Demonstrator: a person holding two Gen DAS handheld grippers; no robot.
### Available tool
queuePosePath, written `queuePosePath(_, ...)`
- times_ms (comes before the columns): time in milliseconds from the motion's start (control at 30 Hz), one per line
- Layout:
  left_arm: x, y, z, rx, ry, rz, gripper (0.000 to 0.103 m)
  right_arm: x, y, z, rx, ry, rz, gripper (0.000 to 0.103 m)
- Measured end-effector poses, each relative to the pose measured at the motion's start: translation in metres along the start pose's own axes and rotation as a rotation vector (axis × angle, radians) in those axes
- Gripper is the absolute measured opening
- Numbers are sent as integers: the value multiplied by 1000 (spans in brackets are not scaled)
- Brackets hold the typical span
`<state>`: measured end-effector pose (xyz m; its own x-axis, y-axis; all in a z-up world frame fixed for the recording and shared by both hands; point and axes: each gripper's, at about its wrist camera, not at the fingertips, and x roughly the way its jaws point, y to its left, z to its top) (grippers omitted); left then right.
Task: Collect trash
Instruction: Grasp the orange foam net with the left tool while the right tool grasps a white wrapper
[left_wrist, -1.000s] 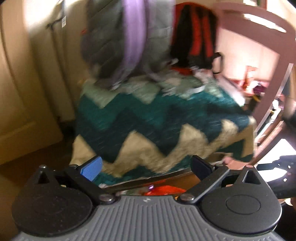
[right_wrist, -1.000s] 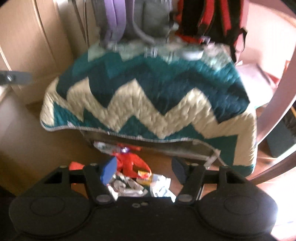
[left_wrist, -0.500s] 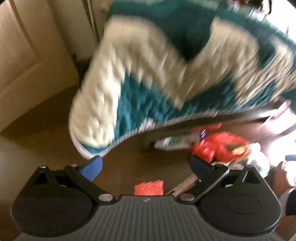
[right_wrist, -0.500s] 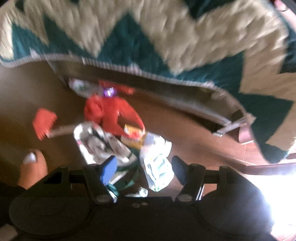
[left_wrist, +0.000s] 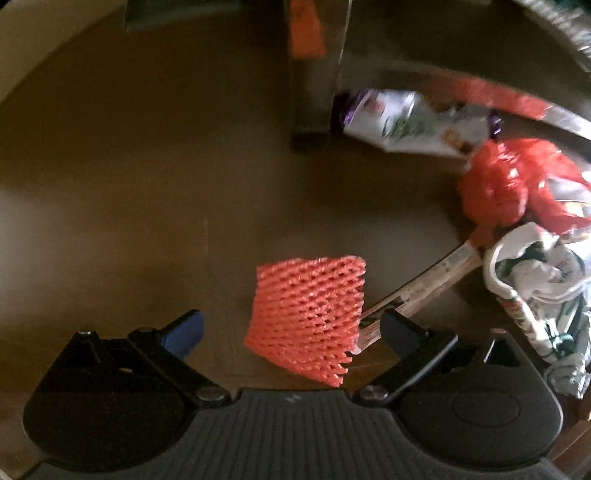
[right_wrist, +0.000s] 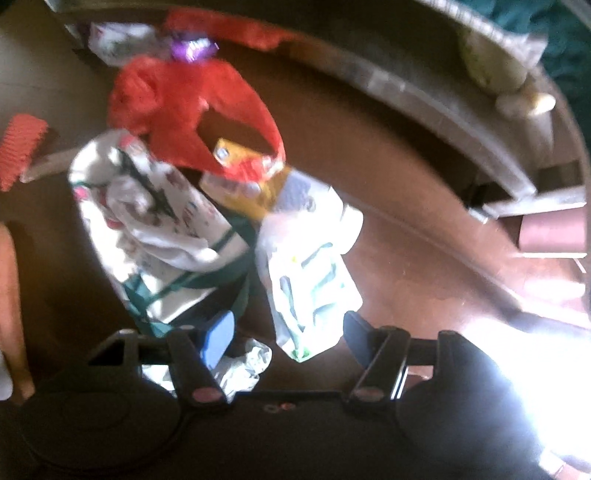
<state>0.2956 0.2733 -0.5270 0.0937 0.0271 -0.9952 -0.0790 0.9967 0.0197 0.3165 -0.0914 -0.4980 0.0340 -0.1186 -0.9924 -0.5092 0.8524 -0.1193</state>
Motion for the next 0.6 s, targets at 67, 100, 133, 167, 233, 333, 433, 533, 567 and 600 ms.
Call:
queuePosePath(67,18,-4,1,-5,28,4,102,12,-2,0,12,17,-3,65)
queuePosePath(100,25,-5,0,0,42,4,102,17,-2,0,18,27,-6,65)
queuePosePath(133,31,-8,-1,10,55,5,102,23,-3,-1,26,38,-9,65)
queuePosePath(167,36,-10,-1,22,61,11,101,28,-3,-1,33,46,-11,65)
queuePosePath(233,43,-13,-2,34,66,11,100,36,-4,-1,46,59,-14,64)
queuePosePath(333,54,-12,-1,12,95,3,81,47,-2,-1,49,68,-17,62)
queuePosePath(433,60,-8,-1,-23,109,-10,74,54,-2,0,52,65,-40,61)
queuePosePath(533,59,-6,-2,-28,100,-19,71,58,-1,4,56,56,-37,56)
queuePosePath(567,59,-6,-4,-32,94,-18,66,58,0,4,53,54,-42,38)
queuePosePath(600,58,-5,-4,-38,90,-17,60,59,0,5,48,58,-49,19)
